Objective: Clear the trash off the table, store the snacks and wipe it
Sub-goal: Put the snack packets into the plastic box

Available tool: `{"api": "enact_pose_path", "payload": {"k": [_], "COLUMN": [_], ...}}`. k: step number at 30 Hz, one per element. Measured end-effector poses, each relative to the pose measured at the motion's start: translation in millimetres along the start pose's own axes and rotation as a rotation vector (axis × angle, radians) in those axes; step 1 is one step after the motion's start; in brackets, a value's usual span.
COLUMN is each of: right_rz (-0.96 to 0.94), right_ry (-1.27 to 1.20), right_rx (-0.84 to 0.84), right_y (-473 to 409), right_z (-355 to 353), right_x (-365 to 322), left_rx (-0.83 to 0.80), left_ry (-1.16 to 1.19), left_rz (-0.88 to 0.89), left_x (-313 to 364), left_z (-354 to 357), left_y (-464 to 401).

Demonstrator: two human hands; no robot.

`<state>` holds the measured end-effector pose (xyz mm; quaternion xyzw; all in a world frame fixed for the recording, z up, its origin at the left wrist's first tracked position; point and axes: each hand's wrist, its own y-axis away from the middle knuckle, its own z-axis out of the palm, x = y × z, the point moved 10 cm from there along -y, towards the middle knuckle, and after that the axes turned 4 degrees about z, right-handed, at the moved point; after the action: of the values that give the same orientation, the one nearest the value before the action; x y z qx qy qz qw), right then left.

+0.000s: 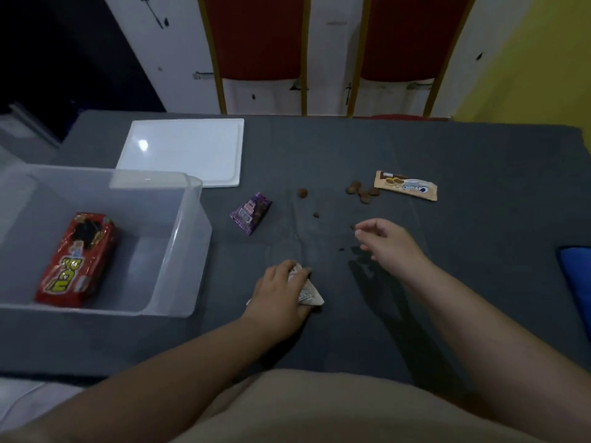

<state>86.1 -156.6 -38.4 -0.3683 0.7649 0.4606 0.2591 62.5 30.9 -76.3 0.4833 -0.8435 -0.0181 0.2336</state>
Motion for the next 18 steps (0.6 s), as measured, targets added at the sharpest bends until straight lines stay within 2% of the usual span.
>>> {"api": "enact_pose_path", "payload": {"k": [3,7,9,14,18], "right_rz": [-0.002,-0.064,-0.097,-0.366,-0.514], "right_ry": [0.029,0.082,0.128,0.342,0.617], "right_rx": [-0.073,-0.131,-0.166,-0.216,-0.326], "right_y": [-7,-21,-28,-44,-51], "right_z": [15,42,60,116,166], "right_x": [0,-19,-34,-96,-123], "left_rx": [0.077,0.278,0.363,0.469,0.461], "left_ry": [0.272,0.906,1.074,1.825,1.936], "left_rz": [-0.088,-0.484,-0.609,-0.710,-0.667], "left_x": [-11,-50,-68,-70,-61], "left_z": [-11,-33,-38,-34,-42], "left_y": [-10,-3,4,14,18]}}
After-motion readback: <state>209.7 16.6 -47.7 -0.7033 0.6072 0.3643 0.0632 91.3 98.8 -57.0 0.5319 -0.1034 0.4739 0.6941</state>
